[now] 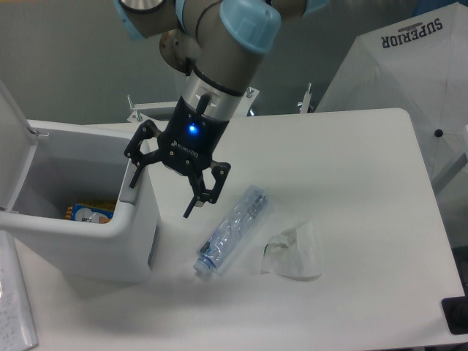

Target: Open the trash can

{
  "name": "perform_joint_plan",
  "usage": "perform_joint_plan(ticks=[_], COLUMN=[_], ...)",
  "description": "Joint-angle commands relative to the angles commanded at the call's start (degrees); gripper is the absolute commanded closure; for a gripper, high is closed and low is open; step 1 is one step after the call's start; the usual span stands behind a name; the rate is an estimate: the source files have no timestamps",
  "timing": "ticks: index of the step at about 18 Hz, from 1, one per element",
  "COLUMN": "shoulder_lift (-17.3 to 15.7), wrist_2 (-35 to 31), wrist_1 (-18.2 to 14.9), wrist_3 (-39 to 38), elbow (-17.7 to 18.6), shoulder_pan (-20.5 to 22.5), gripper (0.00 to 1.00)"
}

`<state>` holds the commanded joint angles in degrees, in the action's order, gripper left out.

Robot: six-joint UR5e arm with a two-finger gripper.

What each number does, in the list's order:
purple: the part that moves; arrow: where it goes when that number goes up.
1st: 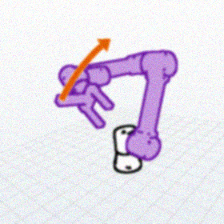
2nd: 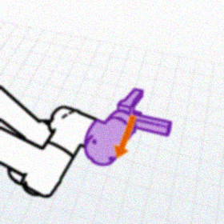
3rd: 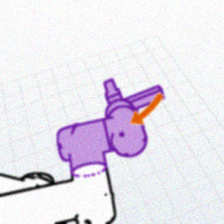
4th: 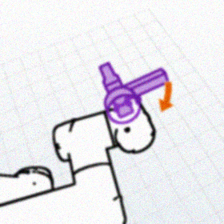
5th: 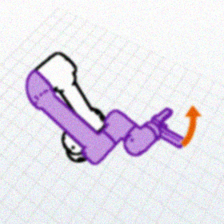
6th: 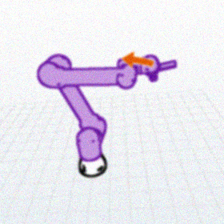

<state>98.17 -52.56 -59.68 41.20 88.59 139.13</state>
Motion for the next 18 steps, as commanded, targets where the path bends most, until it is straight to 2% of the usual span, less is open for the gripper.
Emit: perform_joint_plan(ticks=[4, 9, 12, 16, 18], shoulder_lift=[1.05, 4.65, 6.32, 11.33, 12.91], wrist_2=[0.0, -0.78, -8.67, -18.53, -23.18], wrist_1=[4.04, 5.36, 5.28, 4.31, 2.82], wrist_3=[3.97, 9.67, 14.07, 14.87, 17.49], elbow=[0.61, 0.62, 1.14, -2.1, -2.46], shoulder_pan=[2.55, 7.02, 9.58, 9.76, 9.67], gripper=[0.0, 0.0, 0.0, 0.0, 0.0])
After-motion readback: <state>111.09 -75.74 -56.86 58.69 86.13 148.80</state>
